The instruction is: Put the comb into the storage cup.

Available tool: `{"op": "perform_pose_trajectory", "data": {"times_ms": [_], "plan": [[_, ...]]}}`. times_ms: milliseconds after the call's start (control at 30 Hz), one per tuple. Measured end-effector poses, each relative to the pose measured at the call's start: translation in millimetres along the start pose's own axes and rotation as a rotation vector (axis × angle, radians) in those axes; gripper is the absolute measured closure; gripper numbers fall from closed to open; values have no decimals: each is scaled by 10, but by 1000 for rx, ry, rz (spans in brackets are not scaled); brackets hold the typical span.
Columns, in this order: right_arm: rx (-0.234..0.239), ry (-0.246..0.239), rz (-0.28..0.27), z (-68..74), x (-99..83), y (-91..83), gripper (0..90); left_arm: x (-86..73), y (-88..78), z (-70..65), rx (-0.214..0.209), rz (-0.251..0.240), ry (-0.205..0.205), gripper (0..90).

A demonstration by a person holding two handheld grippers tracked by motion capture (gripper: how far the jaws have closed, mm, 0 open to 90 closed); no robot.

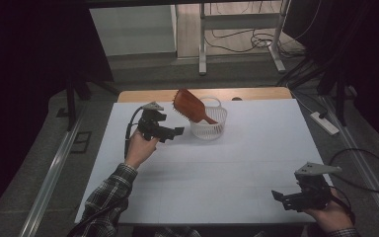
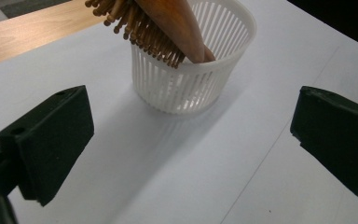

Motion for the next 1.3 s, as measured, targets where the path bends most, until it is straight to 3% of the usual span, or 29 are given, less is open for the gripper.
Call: {"op": "perform_pose_trajectory", "data": {"times_ms": [467,1300], "plan": [[4,-7,4,5,-1,4,0,-181,-63,-81,-23,24,26,0],[0,-9,6,11,-1,4,0,-490,-319,-208,-2,21,20,0]]}}
Point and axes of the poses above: each handheld gripper's, and its own axes: y roughly forward along the jaws, x roughly out of its top, z roughly to its left, the point moved 6 cm from there along y, roughly forward along the jaws, and after that the axes turned 7 degrees about -y, right-handed, at the moved point
